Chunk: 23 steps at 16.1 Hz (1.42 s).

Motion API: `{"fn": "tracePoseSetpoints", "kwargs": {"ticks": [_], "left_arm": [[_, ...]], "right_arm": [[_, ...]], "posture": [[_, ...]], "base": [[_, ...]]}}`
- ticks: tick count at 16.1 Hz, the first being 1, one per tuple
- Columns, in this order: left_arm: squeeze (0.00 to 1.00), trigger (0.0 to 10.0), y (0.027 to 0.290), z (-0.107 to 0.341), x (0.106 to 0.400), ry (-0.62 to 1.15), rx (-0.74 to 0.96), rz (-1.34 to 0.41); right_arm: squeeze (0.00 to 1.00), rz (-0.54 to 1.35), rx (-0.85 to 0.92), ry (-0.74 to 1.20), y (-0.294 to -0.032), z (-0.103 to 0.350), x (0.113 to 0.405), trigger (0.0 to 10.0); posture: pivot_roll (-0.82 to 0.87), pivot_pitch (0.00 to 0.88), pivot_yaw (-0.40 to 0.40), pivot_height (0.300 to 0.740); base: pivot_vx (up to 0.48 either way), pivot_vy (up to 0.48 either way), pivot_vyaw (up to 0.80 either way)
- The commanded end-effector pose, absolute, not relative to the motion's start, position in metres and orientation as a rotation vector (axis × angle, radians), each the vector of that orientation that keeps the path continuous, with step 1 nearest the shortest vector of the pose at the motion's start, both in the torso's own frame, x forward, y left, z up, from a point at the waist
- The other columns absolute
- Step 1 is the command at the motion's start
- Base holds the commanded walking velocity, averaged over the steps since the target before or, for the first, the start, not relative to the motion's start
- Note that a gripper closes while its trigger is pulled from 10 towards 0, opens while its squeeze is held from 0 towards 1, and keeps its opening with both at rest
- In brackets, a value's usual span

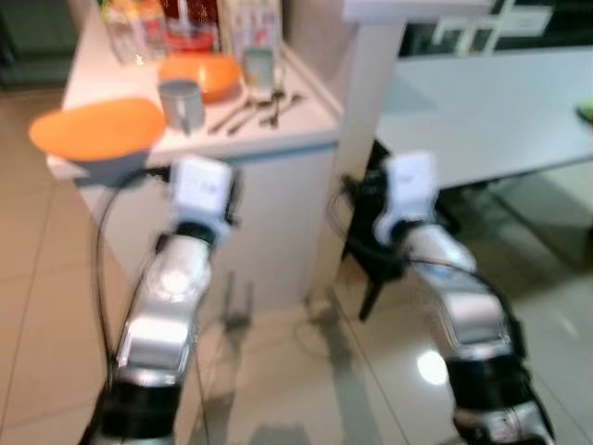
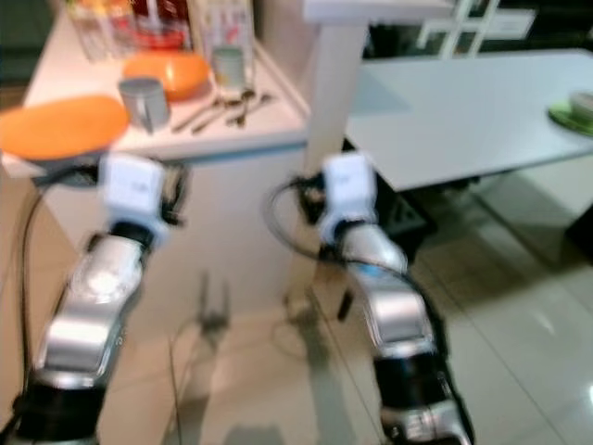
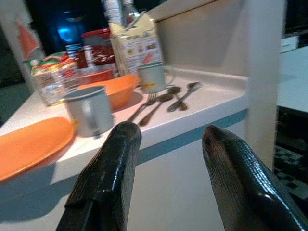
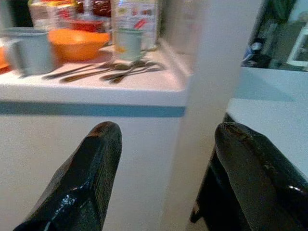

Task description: Setting the table

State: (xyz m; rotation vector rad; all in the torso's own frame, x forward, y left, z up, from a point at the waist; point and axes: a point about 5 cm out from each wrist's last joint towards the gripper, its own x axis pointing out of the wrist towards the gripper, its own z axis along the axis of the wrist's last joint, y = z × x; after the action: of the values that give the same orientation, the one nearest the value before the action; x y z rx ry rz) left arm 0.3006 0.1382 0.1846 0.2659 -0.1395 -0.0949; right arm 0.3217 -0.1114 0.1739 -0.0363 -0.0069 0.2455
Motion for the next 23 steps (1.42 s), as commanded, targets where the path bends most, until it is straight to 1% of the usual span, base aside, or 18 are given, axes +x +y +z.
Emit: {"fn": "tracePoseSetpoints", "kwargs": {"ticks": [1, 6, 11, 12, 13, 14, 15, 20, 22, 23], "left_arm": [[0.00, 10.0, 0.146, 0.189, 0.302, -0.151, 0.275, -0.073], [0.00, 10.0, 0.145, 0.188, 0.302, -0.150, 0.277, -0.078], [0.00, 10.0, 0.146, 0.188, 0.302, -0.146, 0.278, -0.076], [0.00, 10.0, 0.146, 0.188, 0.302, -0.146, 0.278, -0.075], [0.00, 10.0, 0.146, 0.188, 0.302, -0.145, 0.278, -0.073], [0.00, 10.0, 0.146, 0.188, 0.302, -0.145, 0.279, -0.072], [0.00, 10.0, 0.148, 0.188, 0.302, -0.144, 0.281, -0.068], [0.00, 10.0, 0.154, 0.189, 0.305, -0.142, 0.288, -0.052], [0.00, 10.0, 0.156, 0.189, 0.305, -0.141, 0.291, -0.043], [0.00, 10.0, 0.158, 0.190, 0.305, -0.142, 0.295, -0.039]], "right_arm": [[0.00, 0.270, -0.027, -0.016, -0.103, 0.178, 0.322, 10.0], [0.00, 0.268, -0.024, -0.015, -0.104, 0.177, 0.322, 10.0], [0.00, 0.277, 0.032, -0.005, -0.103, 0.177, 0.321, 10.0], [0.12, 0.278, 0.033, -0.006, -0.102, 0.177, 0.321, 10.0], [0.18, 0.277, 0.021, -0.008, -0.103, 0.178, 0.321, 10.0], [0.06, 0.279, -0.010, -0.013, -0.103, 0.178, 0.321, 10.0], [0.00, 0.288, -0.031, -0.017, -0.101, 0.178, 0.321, 10.0], [0.00, 0.289, -0.019, -0.014, -0.102, 0.178, 0.322, 10.0], [0.00, 0.344, -0.021, -0.011, -0.095, 0.177, 0.319, 10.0], [0.00, 0.381, -0.049, -0.018, -0.090, 0.177, 0.317, 10.0]], "posture": [[0.04, 0.000, -0.056, 0.740], [0.04, 0.000, -0.055, 0.740], [0.05, 0.000, -0.054, 0.740], [0.05, 0.000, -0.054, 0.740], [0.05, 0.000, -0.054, 0.740], [0.05, 0.000, -0.054, 0.740], [0.05, 0.000, -0.054, 0.740], [0.05, 0.000, -0.053, 0.740], [0.05, 0.000, -0.054, 0.740], [0.05, 0.000, -0.054, 0.740]], "base": [[0.356, 0.000, -0.55], [0.357, 0.000, -0.75], [0.361, 0.000, 0.00], [0.356, 0.000, 0.00], [0.360, 0.000, 0.00], [0.356, 0.000, 0.00], [0.360, 0.000, 0.00], [0.360, 0.000, 0.00], [0.360, 0.000, 0.00], [0.360, 0.000, 0.00]]}}
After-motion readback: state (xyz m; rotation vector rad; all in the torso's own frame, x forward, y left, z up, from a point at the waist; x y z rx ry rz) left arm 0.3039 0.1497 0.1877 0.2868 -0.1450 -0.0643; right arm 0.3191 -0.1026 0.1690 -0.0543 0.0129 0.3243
